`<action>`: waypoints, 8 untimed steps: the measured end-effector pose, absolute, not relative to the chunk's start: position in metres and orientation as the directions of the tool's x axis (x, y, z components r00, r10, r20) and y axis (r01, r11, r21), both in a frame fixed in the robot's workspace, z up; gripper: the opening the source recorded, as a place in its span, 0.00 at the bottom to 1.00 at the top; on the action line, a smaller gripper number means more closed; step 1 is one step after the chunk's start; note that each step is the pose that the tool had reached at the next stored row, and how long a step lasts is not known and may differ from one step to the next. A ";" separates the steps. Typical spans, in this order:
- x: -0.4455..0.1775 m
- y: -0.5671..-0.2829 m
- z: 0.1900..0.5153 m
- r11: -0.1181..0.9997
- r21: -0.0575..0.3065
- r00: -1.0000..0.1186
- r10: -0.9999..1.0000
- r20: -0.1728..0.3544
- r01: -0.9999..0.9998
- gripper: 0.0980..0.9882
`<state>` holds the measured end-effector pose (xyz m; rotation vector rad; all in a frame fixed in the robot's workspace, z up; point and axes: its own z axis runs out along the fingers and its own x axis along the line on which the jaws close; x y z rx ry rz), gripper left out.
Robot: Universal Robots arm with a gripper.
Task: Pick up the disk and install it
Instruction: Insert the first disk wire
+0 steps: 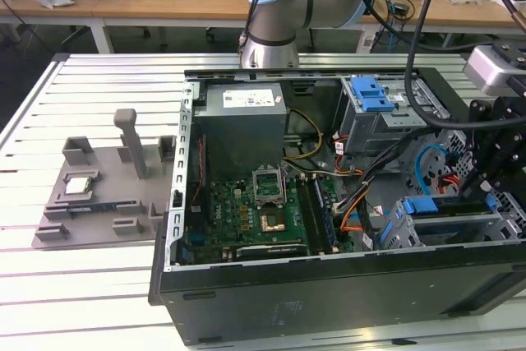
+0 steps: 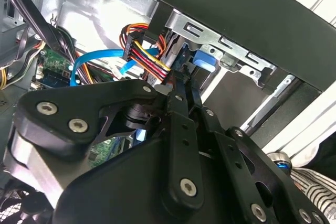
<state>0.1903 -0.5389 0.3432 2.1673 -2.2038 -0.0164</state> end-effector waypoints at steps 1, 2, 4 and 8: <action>0.190 -0.539 0.343 0.017 0.043 -0.016 -1.000 0.027 -0.999 0.08; 0.190 -0.539 0.343 0.017 0.043 -0.016 -1.000 0.026 -0.999 0.08; 0.189 -0.539 0.342 0.017 0.043 -0.016 -1.000 0.022 -0.999 0.08; 0.189 -0.540 0.339 0.017 0.043 -0.016 -1.000 0.020 -0.999 0.08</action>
